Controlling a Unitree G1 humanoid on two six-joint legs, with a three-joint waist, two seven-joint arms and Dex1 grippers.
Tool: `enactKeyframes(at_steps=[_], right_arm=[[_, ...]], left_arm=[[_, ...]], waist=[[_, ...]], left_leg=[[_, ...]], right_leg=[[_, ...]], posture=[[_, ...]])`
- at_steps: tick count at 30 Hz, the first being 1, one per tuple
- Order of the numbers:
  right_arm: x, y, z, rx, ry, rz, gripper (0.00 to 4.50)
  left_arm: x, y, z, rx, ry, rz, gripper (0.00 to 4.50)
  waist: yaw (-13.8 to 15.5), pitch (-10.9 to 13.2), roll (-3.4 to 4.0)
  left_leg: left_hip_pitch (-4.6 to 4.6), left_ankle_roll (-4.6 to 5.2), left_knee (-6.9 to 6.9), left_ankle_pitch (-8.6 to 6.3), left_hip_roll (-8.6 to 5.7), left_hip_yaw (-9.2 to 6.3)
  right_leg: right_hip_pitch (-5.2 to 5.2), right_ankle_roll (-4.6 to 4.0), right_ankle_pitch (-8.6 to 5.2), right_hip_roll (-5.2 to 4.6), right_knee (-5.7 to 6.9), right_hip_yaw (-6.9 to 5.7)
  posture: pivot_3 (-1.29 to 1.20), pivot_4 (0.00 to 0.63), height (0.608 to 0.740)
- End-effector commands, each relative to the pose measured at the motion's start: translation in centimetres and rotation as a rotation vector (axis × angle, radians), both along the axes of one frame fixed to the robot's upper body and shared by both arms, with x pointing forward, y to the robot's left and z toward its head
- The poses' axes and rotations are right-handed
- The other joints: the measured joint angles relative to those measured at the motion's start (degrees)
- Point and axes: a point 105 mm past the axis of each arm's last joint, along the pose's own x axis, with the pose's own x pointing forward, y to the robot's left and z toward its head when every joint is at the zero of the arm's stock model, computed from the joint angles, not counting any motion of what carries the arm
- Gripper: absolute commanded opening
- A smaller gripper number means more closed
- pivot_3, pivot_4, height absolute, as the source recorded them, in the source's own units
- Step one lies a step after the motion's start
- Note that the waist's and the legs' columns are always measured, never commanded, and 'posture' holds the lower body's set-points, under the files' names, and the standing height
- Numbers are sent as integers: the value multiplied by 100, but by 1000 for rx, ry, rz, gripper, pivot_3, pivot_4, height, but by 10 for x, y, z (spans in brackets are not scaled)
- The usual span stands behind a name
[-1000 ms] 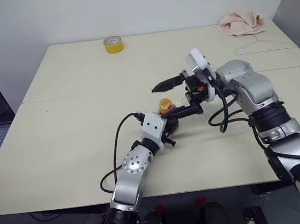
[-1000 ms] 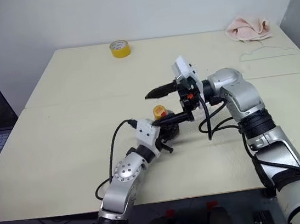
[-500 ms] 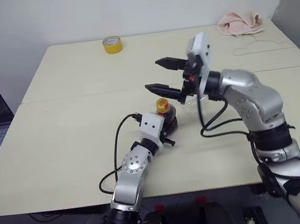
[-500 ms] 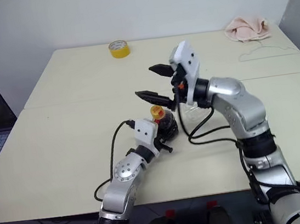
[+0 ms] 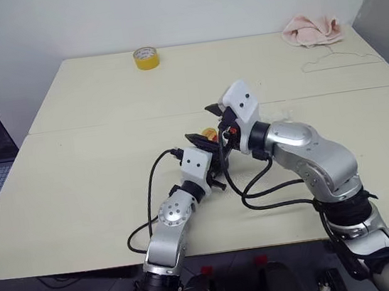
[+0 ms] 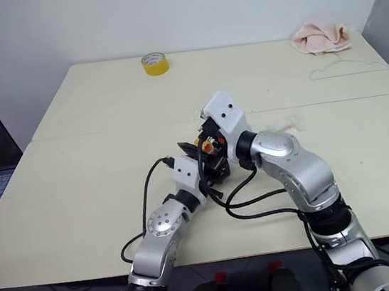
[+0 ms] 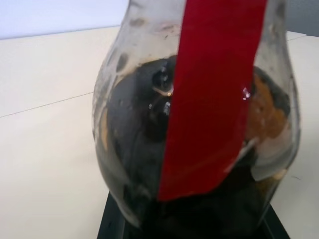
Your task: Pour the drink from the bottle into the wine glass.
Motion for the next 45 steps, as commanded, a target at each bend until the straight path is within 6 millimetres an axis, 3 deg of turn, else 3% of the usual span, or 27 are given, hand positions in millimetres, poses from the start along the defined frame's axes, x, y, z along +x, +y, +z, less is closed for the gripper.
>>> enactKeyframes(at_steps=[1,10,21,35,45], right_arm=[[2,2,11,21,-43,-23,4500],[19,-9,13,49,-55,-133,4500],[21,-47,14,61,-61,-176,4500],[-1,-76,26,115,-103,-57,4500],[-45,-64,26,117,-34,267,4500]], left_arm=[[-4,-4,19,-27,-71,-19,809],[-5,-3,19,-25,-70,-19,773],[-4,-2,18,-29,-64,-17,748],[-4,0,18,-22,-66,-18,739],[-3,1,18,-16,-68,-15,738]], waist=[[-1,0,0],[-4,0,0],[-2,0,0],[5,0,0],[9,0,-1]], left_leg=[[0,0,0,0,0,0],[0,0,0,0,0,-1],[0,0,-1,0,0,1],[0,0,-4,0,1,2],[1,1,-6,0,4,4]], right_leg=[[0,0,0,0,0,0],[0,0,0,0,0,0],[1,0,0,0,0,0],[2,0,0,1,-2,1],[5,0,0,2,-3,1]], posture=[[0,150,740],[0,150,740],[0,150,740],[0,150,740],[0,150,740]])
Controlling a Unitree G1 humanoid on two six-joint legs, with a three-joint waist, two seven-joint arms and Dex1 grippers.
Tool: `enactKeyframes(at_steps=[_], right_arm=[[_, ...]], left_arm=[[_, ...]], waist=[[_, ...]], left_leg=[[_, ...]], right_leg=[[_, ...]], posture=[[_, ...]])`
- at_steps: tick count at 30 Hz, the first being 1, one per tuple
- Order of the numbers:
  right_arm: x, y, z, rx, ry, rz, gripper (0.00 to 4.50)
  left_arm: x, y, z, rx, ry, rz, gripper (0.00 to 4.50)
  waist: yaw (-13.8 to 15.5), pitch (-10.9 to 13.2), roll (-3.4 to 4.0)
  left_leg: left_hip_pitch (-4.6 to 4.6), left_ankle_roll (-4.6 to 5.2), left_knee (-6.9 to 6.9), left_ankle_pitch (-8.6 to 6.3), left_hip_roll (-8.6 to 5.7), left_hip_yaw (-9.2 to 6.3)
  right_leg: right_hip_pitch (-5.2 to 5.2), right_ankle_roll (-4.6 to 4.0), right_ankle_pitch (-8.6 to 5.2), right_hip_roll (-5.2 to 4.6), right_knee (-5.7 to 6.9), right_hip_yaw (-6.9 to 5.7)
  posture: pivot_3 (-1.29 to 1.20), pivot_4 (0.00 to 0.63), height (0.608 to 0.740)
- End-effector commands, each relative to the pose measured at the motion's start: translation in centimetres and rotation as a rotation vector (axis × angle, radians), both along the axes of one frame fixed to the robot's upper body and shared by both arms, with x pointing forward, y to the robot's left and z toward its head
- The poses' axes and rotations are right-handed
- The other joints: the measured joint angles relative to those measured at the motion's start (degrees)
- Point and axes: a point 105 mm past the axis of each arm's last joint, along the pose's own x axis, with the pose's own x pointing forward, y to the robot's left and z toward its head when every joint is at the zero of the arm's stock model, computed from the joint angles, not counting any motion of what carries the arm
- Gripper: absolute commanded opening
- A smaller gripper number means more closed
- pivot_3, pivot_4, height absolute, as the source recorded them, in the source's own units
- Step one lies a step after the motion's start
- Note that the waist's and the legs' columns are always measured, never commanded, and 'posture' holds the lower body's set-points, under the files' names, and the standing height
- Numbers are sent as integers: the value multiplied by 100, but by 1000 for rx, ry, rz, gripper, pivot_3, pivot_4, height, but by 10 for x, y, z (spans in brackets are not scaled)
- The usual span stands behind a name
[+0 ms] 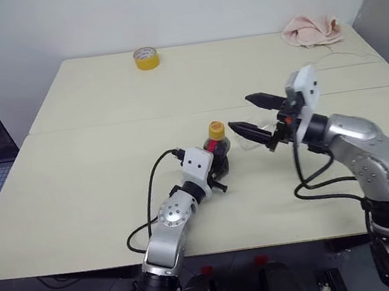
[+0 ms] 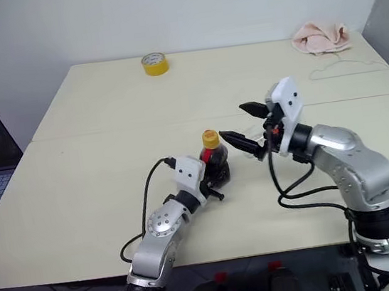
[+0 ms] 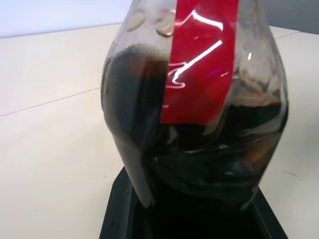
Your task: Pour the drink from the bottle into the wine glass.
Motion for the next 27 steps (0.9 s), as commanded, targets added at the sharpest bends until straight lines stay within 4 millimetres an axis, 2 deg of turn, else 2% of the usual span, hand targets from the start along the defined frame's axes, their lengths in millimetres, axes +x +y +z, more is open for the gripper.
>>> enactKeyframes(at_steps=[1,4,8,13,20,27], right_arm=[[-19,11,11,14,-42,111,4500],[-14,23,19,36,-66,99,4500],[9,38,16,6,-93,-30,4500],[14,55,8,-10,-94,-32,4500],[18,74,6,-6,-95,-9,4500],[37,84,-1,-17,-59,-64,4500]], left_arm=[[-2,0,19,-27,-71,0,738],[-2,0,19,-27,-71,-1,738],[-2,-1,20,-27,-72,-4,738],[-3,-2,19,-26,-73,-7,738],[-2,-2,19,-26,-73,-5,737],[-2,-3,19,-25,-73,-5,716]], waist=[[-3,0,0],[-3,0,0],[-12,-1,0],[12,0,0],[-4,0,0],[-11,0,1]], left_leg=[[0,0,-1,0,0,0],[0,0,0,0,-1,0],[1,0,0,0,2,-1],[-1,0,7,0,-7,-2],[0,0,6,0,-4,-2],[0,-1,6,0,-4,-4]], right_leg=[[0,0,0,0,0,0],[0,0,0,-1,0,0],[-3,0,0,0,2,0],[0,0,0,-5,-1,0],[-2,0,0,-2,1,0],[-2,0,0,-2,2,-1]], posture=[[0,150,740],[0,150,740],[0,150,740],[0,150,740],[0,150,740],[0,150,740]])
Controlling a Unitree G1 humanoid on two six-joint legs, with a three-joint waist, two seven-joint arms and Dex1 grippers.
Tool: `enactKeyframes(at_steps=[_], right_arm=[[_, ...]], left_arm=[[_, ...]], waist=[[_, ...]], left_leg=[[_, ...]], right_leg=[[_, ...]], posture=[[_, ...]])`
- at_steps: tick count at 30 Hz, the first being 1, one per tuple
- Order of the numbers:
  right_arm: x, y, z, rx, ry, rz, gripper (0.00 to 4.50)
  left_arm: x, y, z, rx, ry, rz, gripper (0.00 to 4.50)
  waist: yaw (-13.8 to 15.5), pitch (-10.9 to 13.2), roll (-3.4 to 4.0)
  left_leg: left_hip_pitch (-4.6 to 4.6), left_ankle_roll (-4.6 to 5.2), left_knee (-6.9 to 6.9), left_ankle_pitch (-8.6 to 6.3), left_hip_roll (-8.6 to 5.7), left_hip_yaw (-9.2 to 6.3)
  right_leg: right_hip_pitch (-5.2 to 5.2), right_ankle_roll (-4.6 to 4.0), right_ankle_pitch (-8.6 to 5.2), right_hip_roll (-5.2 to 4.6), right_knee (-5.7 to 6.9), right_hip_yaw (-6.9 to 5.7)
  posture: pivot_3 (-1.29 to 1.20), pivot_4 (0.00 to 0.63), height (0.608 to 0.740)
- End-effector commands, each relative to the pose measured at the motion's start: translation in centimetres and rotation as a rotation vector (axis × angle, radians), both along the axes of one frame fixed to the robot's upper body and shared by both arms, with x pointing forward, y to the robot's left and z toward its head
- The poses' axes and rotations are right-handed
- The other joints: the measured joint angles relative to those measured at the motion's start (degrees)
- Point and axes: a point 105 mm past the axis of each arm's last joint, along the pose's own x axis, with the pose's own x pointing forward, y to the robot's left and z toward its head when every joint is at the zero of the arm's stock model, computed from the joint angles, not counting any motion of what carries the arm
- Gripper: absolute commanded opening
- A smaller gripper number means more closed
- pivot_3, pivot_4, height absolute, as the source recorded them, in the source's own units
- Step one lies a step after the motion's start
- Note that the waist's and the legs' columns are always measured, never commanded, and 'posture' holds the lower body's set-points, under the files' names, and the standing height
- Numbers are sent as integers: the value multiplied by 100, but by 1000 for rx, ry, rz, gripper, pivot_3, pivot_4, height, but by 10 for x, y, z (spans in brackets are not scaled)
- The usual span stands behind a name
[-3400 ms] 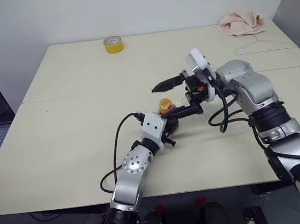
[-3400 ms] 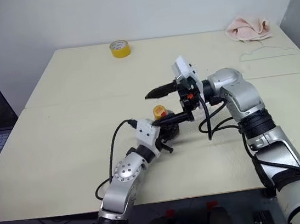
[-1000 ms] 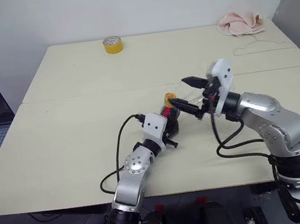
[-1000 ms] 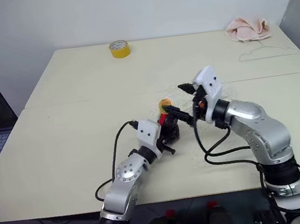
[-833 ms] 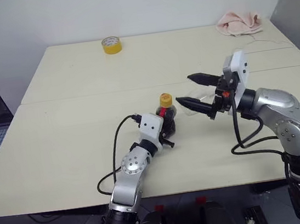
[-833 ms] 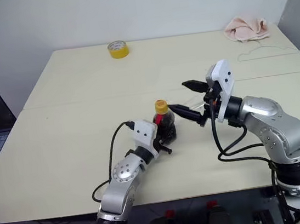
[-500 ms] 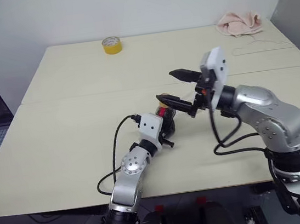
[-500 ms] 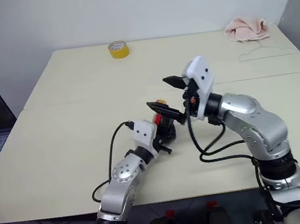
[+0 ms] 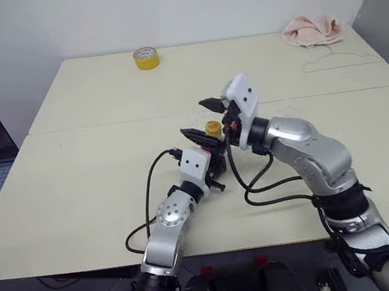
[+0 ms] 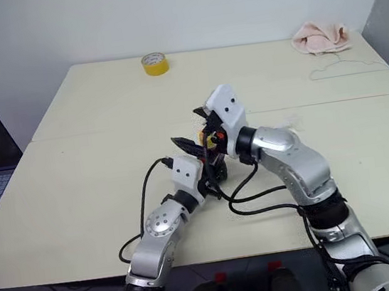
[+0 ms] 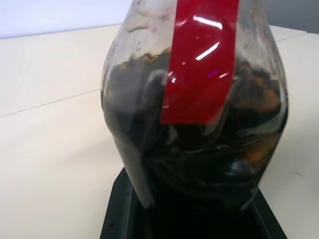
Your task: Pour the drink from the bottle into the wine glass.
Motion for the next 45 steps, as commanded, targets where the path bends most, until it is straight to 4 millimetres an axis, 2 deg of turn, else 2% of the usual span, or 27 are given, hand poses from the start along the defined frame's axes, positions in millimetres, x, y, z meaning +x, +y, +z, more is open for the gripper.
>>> enactKeyframes(at_steps=[1,10,13,16,21,30,41,45], right_arm=[[4,1,12,13,-49,-15,4500],[13,-7,7,26,3,-63,4500],[10,-7,8,37,7,-46,4500],[-3,-3,10,40,-6,31,4500],[2,-4,14,62,7,1,4500],[18,-14,8,55,48,-86,4500],[21,-29,3,51,60,-125,4500],[13,-36,12,84,22,-96,4500]], left_arm=[[-3,-4,19,-23,-73,-15,713],[-3,-4,19,-23,-73,-13,689],[-3,-4,19,-23,-73,-14,689],[-3,-4,19,-22,-73,-16,689],[-4,-4,18,-22,-72,-17,687],[-3,-4,18,-21,-73,-14,687],[-4,-5,18,-21,-72,-17,686],[-4,-5,18,-21,-72,-16,684]], waist=[[0,0,0],[-5,0,0],[-4,0,0],[-5,0,0],[-7,0,0],[-7,0,0],[-7,0,0],[1,0,0]], left_leg=[[0,0,0,0,0,0],[0,0,0,0,0,1],[0,0,0,0,0,0],[0,0,0,0,0,0],[0,0,-1,0,1,0],[0,0,-1,0,0,1],[0,0,-1,0,0,1],[0,0,0,0,0,0]], right_leg=[[0,0,0,0,0,0],[0,0,0,0,1,1],[0,0,0,0,1,1],[0,0,0,0,0,0],[0,0,0,1,1,1],[-1,0,0,0,1,1],[-1,0,0,0,1,1],[0,0,0,0,0,1]], posture=[[0,150,740],[0,150,740],[0,150,740],[0,150,740],[0,150,740],[0,150,740],[0,150,740],[0,150,740]])
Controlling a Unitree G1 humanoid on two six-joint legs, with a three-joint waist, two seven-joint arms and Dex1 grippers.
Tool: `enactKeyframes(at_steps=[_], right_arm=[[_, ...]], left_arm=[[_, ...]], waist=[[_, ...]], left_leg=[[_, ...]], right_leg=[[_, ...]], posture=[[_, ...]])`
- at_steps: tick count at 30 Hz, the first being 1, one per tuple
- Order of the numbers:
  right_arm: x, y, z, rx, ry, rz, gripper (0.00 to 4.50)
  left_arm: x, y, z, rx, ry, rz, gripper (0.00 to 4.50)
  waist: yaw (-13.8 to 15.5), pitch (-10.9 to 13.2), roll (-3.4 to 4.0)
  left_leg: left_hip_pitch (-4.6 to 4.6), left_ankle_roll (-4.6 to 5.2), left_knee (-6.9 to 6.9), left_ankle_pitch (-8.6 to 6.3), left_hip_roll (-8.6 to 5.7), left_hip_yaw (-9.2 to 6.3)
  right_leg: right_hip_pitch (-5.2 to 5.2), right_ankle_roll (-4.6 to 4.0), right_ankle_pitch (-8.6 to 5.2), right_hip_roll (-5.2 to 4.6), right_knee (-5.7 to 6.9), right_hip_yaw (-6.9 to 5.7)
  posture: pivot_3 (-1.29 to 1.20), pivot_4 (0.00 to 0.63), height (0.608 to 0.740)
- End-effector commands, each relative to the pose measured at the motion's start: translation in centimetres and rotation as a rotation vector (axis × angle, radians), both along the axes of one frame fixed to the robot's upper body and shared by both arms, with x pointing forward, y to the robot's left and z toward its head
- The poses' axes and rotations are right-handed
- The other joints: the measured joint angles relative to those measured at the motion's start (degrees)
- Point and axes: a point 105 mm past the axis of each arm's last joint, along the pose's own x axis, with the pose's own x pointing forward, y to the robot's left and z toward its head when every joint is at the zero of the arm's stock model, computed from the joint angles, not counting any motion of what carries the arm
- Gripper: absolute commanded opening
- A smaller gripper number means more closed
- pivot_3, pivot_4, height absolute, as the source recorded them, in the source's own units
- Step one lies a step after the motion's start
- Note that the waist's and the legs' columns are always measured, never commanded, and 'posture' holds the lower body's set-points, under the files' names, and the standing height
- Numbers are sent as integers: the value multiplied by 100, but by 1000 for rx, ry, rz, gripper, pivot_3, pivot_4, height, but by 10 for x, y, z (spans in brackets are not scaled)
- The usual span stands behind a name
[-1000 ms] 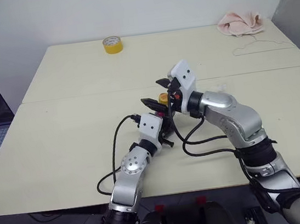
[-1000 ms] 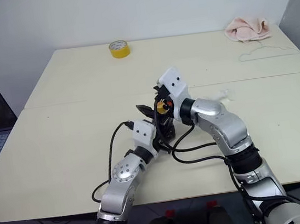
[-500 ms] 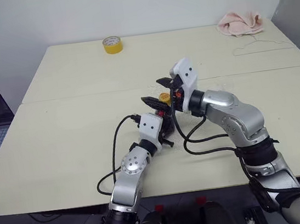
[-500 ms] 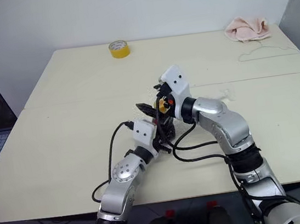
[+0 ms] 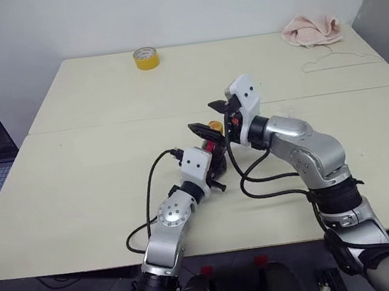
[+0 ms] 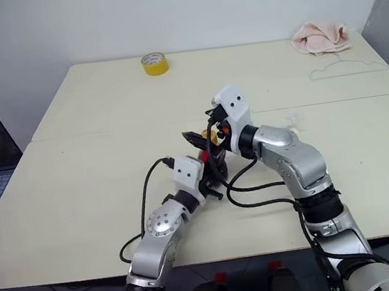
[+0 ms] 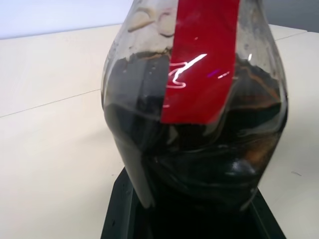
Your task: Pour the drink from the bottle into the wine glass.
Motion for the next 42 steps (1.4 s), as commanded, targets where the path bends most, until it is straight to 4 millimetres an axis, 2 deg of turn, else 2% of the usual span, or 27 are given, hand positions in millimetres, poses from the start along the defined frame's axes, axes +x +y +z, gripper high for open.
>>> enactKeyframes(at_steps=[1,13,25,35,38,42], right_arm=[[-6,-17,22,54,-84,-10,4500],[-22,-26,20,69,-84,28,4500],[-28,-36,8,22,-49,20,4500],[-31,-43,8,31,-48,11,4500],[-36,-40,11,40,-60,43,3887],[-40,-35,14,47,-69,75,2501]], left_arm=[[-3,-2,18,-28,-69,-8,684],[-3,-2,17,-28,-65,-13,683],[-3,-1,17,-23,-66,-12,683],[-3,-2,17,-21,-66,-16,648],[-3,-2,17,-21,-65,-16,648],[-3,-2,17,-20,-66,-16,647]], waist=[[1,0,0],[-2,0,0],[0,0,0],[3,0,0],[2,0,0],[4,0,0]], left_leg=[[0,0,0,0,0,1],[0,0,-1,0,0,2],[0,0,-2,0,1,3],[0,0,-2,0,1,3],[0,0,-2,0,1,3],[0,0,-2,0,1,3]], right_leg=[[0,0,0,0,-1,0],[0,0,0,0,-1,1],[0,0,0,0,-1,1],[1,0,0,0,-1,2],[0,0,0,0,-1,2],[1,0,0,0,-2,2]], posture=[[0,150,740],[0,150,740],[0,150,740],[0,150,740],[0,150,740],[0,150,740]])
